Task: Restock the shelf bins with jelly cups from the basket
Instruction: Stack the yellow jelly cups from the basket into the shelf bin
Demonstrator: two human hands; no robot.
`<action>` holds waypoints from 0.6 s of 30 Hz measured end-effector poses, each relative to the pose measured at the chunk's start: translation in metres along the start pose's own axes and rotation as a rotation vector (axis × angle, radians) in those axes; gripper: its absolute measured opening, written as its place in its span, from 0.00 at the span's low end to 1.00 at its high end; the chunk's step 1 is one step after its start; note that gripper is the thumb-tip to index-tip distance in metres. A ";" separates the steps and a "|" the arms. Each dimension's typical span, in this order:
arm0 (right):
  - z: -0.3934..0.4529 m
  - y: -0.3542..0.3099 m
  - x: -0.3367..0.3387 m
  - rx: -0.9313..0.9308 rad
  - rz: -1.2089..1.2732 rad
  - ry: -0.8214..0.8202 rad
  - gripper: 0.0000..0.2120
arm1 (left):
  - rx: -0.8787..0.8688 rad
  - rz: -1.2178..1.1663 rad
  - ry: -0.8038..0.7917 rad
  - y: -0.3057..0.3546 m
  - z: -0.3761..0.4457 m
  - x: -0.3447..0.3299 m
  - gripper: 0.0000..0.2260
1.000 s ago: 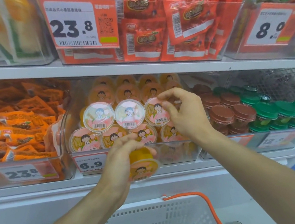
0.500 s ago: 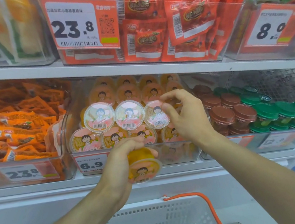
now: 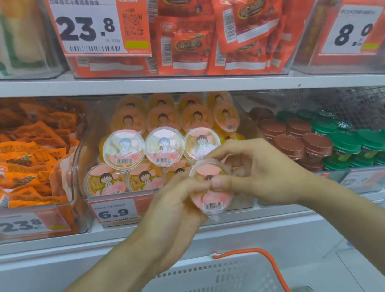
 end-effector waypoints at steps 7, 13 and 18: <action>-0.009 -0.009 0.061 0.016 -0.033 0.286 0.09 | -0.432 1.169 0.330 0.018 -0.011 -0.001 0.25; 0.006 0.000 0.100 0.118 -0.311 0.558 0.06 | -0.553 1.918 0.347 0.008 0.003 -0.002 0.30; 0.019 0.017 0.096 0.049 -0.427 0.495 0.07 | -0.484 2.096 0.330 -0.005 0.008 0.000 0.33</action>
Point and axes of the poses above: each hand's wrist, its own z-axis towards the middle knuckle, its own x-axis out of the back of the hand, y = z × x, the point moved 7 cm from there along z, towards the middle knuckle, and after that the axes turned 13 degrees about z, right-handed, at the moved point
